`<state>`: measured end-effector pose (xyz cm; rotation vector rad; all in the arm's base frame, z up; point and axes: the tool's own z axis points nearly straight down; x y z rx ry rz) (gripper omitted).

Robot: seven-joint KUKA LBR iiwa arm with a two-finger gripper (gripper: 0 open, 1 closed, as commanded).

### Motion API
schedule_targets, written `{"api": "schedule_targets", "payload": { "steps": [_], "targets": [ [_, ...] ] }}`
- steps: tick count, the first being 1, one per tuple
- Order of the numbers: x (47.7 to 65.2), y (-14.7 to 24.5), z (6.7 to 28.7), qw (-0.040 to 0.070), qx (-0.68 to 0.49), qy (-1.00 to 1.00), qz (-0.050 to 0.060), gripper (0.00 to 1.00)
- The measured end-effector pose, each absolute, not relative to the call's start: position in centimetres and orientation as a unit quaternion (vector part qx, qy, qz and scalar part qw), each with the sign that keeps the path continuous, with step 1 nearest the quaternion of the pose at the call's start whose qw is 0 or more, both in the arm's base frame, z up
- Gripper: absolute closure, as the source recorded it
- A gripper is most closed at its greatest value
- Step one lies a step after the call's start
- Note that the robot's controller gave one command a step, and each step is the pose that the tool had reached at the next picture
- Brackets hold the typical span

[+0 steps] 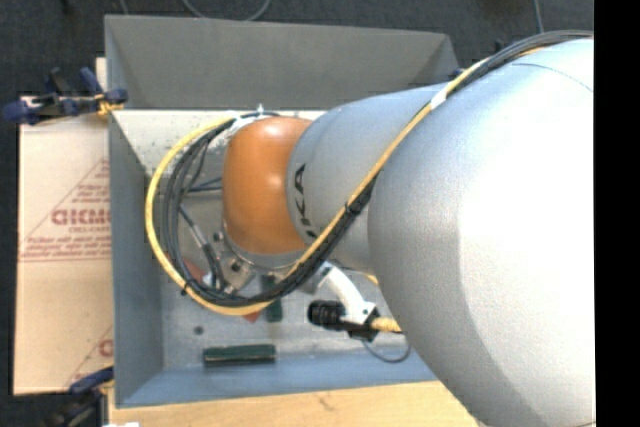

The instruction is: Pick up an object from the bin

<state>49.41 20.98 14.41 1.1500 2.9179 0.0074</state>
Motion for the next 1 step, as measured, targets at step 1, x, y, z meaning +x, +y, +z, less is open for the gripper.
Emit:
{"api": "schedule_targets", "payload": {
  "steps": [1],
  "targets": [
    [49.53, 20.87, 15.64, 0.001, 0.365, 0.931, 0.001, 1.0]
  ]
}}
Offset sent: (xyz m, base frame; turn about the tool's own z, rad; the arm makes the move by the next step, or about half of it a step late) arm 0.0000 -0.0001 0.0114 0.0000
